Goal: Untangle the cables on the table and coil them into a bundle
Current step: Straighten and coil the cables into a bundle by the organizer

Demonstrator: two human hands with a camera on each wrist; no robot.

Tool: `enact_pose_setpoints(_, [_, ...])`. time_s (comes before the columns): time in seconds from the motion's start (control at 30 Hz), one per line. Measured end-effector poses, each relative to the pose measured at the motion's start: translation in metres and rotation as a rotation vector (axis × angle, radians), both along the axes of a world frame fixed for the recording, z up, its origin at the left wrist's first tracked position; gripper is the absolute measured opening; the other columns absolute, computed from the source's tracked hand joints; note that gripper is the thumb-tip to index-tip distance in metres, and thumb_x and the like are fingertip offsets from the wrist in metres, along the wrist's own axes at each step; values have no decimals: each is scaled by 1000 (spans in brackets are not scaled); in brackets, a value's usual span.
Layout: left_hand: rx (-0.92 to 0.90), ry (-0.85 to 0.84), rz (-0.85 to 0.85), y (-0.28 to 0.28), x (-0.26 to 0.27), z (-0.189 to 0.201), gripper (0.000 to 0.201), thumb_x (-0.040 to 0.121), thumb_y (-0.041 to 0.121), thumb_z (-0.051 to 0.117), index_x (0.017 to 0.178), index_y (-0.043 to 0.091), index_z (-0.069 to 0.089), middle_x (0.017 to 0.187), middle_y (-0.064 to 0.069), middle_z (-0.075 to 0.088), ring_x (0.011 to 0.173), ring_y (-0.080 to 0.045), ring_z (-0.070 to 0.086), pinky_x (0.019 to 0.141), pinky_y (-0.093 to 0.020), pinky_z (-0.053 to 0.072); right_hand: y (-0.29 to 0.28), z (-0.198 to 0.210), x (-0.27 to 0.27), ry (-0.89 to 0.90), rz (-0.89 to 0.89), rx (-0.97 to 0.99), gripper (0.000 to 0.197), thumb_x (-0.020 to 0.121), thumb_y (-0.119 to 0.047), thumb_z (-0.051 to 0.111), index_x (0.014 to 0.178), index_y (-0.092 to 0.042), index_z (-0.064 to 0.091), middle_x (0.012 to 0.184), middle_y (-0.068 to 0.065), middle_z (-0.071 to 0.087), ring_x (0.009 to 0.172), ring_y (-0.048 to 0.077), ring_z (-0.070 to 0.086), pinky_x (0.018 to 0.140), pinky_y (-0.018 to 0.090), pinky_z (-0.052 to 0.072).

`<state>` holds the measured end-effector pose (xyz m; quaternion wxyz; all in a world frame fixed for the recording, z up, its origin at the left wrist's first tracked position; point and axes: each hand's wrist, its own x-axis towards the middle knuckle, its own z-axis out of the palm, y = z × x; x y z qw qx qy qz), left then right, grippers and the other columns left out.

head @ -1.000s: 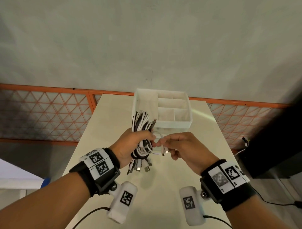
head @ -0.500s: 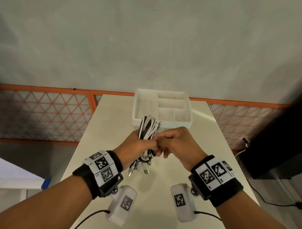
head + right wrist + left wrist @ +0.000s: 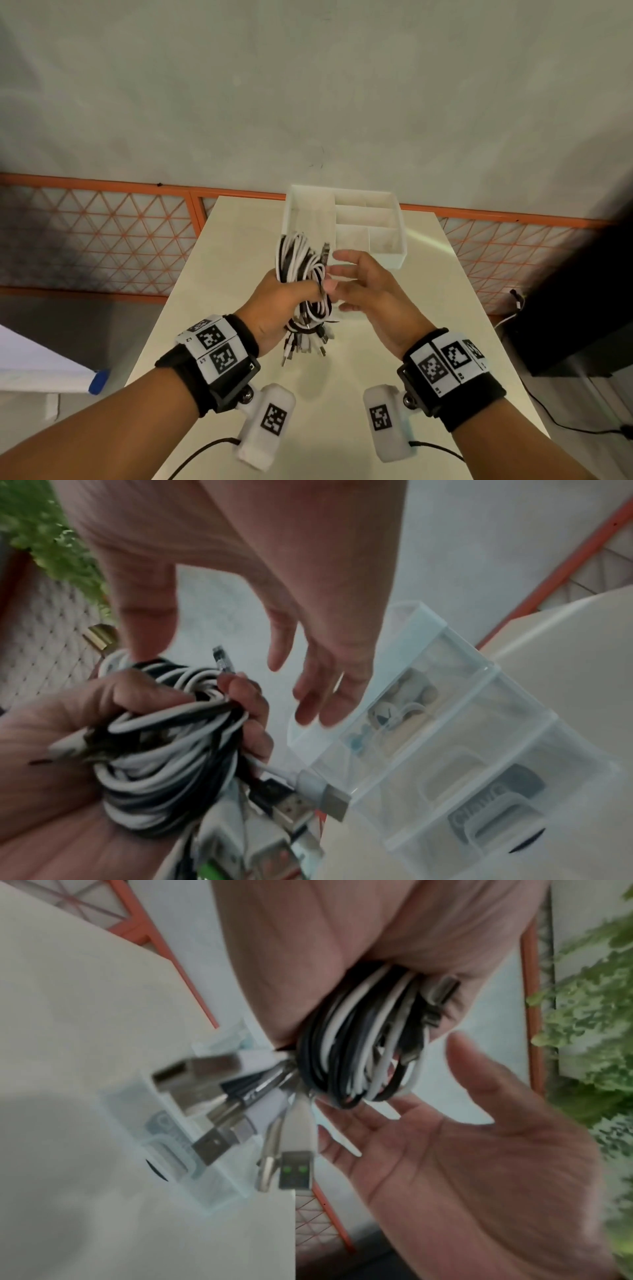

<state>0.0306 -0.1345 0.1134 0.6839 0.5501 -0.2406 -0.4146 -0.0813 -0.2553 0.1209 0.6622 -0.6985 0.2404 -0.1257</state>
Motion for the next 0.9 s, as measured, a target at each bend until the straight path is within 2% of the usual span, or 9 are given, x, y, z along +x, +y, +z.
enact_pose_setpoints(0.07, [-12, 55, 9, -1, -1, 3, 32, 65, -2, 58, 95, -6, 70, 87, -18, 68, 83, -28, 67, 71, -36, 56, 8, 1, 3, -15, 175, 62, 90, 66, -24, 88, 144, -27, 42, 131, 8, 64, 118, 27, 65, 97, 44, 54])
enact_pose_setpoints(0.13, [-15, 60, -8, -4, -6, 5, 34, 66, -4, 56, 97, -12, 67, 90, -22, 65, 84, -30, 65, 70, -36, 54, 18, 1, 9, -89, 207, 42, 86, 66, 3, 83, 140, -17, 42, 126, 17, 65, 116, 32, 65, 95, 49, 56])
enact_pose_setpoints(0.2, [-10, 65, -15, -5, -9, 7, 32, 67, -4, 56, 96, -13, 66, 89, -22, 60, 81, -30, 61, 68, -35, 52, 24, 2, 13, -107, 108, -40, 81, 62, 9, 77, 132, -13, 43, 114, 16, 67, 107, 30, 69, 87, 46, 60])
enact_pose_setpoints(0.37, [129, -60, 1, -3, -1, 4, 28, 72, 3, 65, 98, -8, 69, 89, -24, 66, 82, -28, 63, 72, -34, 52, 29, -7, 18, -19, 8, -207, 70, 56, -8, 79, 118, -23, 52, 92, -1, 72, 84, 17, 72, 68, 32, 60])
enact_pose_setpoints(0.47, [239, -145, 101, 0, 5, 5, 27, 76, 1, 75, 101, 9, 73, 95, -16, 76, 86, -26, 74, 72, -35, 61, 27, -5, 14, 96, 2, -363, 74, 54, -14, 82, 119, -34, 51, 91, -9, 71, 79, 9, 71, 60, 26, 59])
enact_pose_setpoints(0.6, [371, -295, 141, 1, 8, 3, 33, 68, 9, 78, 99, 18, 69, 90, -6, 76, 80, -19, 74, 69, -38, 63, 25, -9, 13, 241, 70, -494, 81, 50, -36, 84, 120, -38, 42, 95, -12, 70, 85, 10, 70, 71, 36, 63])
enact_pose_setpoints(0.7, [476, -515, 249, -2, 1, -1, 39, 70, 24, 78, 104, 20, 60, 91, 4, 69, 81, -8, 66, 61, -21, 52, 29, -17, 18, 303, 40, -549, 92, 40, -61, 86, 116, -37, 39, 97, -15, 70, 88, 10, 70, 78, 38, 61])
enact_pose_setpoints(0.8, [504, -580, 261, -4, -2, -4, 40, 72, 28, 77, 105, 19, 56, 89, 6, 64, 77, -3, 61, 54, -13, 42, 31, -21, 19, 380, -20, -700, 79, 51, -53, 79, 115, -37, 36, 86, -14, 68, 81, 13, 67, 73, 40, 60])
enact_pose_setpoints(0.9, [580, -618, 253, -6, 3, -4, 39, 70, 33, 76, 101, 19, 57, 88, 5, 64, 77, -7, 62, 56, -17, 46, 30, -20, 17, 423, 6, -811, 74, 57, -46, 75, 119, -40, 35, 83, -14, 66, 76, 14, 65, 70, 36, 59])
